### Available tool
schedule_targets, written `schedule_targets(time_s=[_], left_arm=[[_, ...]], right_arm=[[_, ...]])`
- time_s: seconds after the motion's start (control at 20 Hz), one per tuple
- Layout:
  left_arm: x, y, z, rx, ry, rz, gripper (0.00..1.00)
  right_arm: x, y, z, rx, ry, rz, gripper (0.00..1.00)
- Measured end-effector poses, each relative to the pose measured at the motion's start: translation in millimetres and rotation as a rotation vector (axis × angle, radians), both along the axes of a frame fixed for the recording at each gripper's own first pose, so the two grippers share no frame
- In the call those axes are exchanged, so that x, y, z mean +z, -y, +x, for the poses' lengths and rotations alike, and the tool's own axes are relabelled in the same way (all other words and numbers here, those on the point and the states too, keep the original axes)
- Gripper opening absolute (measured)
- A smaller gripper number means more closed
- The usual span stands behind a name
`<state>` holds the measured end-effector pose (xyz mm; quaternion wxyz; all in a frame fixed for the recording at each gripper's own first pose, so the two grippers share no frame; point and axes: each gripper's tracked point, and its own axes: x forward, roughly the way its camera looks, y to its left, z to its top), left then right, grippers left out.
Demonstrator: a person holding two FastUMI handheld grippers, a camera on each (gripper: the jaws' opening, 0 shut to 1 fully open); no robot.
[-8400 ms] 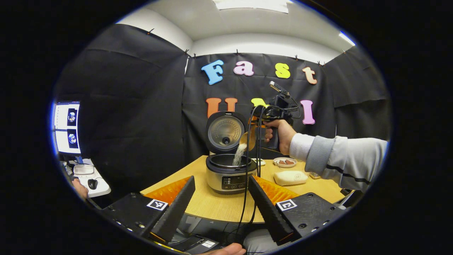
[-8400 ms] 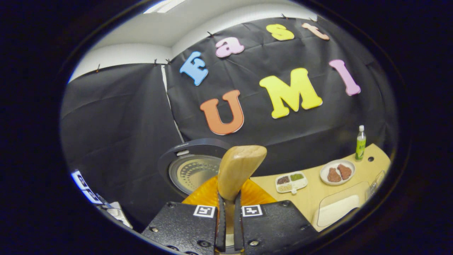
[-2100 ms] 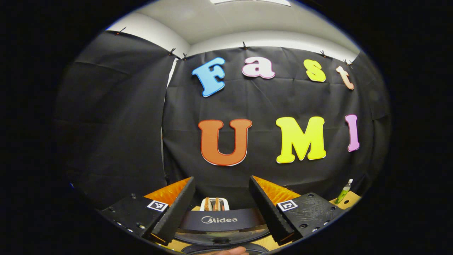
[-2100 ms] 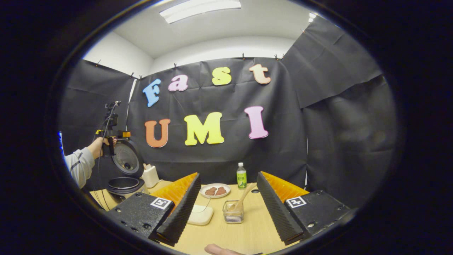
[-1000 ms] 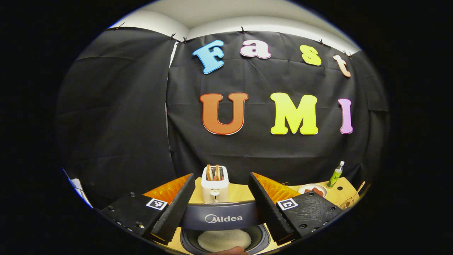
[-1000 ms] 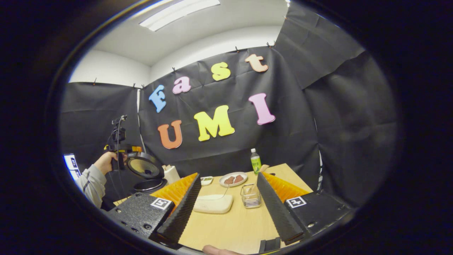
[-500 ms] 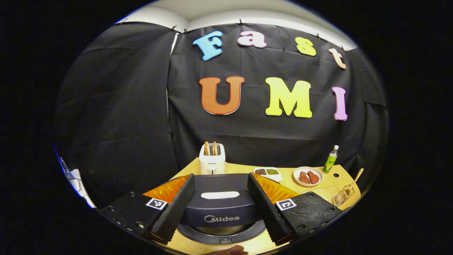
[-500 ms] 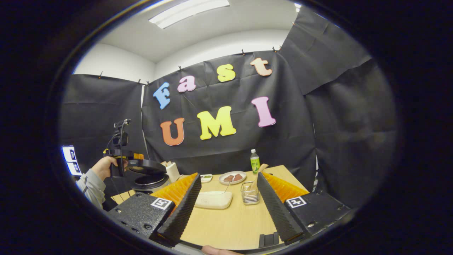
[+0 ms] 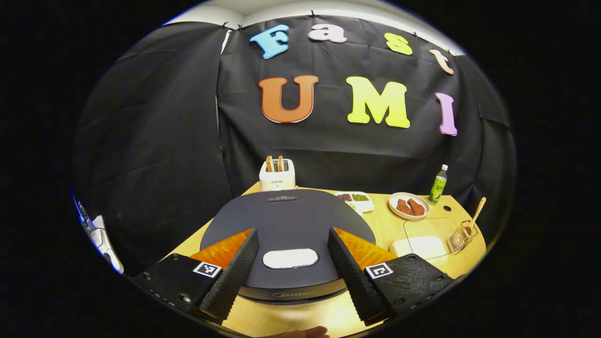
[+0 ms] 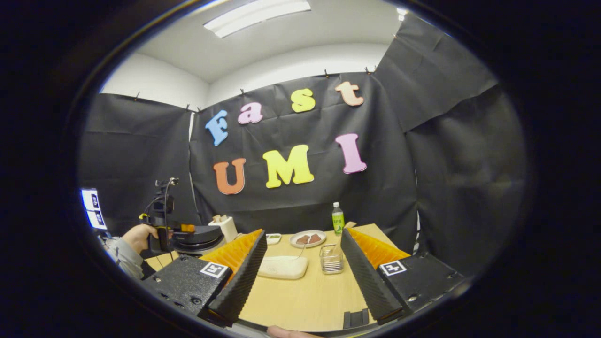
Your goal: Close the left gripper, press the button to open the rice cooker; take a wooden spoon from the chopstick holder with the right hand, scoop a spoonful of rice and pour it into the rice cooker, then put the wooden spoon back into the chopstick holder.
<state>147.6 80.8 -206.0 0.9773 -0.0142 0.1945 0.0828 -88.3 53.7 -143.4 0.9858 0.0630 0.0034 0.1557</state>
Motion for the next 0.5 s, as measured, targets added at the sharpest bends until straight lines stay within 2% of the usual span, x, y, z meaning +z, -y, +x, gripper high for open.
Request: schedule_targets(time_s=[0.2, 0.25, 0.3, 0.45, 0.5], left_arm=[[-2, 1, 2, 0.036, 0.058, 0.057, 0.96], [-1, 0, 0, 0.044, 0.074, 0.052, 0.97], [-2, 0, -3, 0.05, 0.082, 0.042, 0.96], [0, 1, 0, 0.051, 0.137, 0.049, 0.97], [1, 1, 0, 0.051, 0.163, 0.058, 0.97]], right_arm=[[-5, -5, 9, 0.002, -0.015, 0.019, 0.98], [-7, -5, 12, -0.004, -0.018, 0.021, 1.0], [-9, -5, 13, -0.008, -0.023, 0.021, 0.97], [-11, -7, 17, -0.015, -0.031, 0.032, 0.97], [-9, -8, 17, -0.018, -0.026, 0.042, 1.0]])
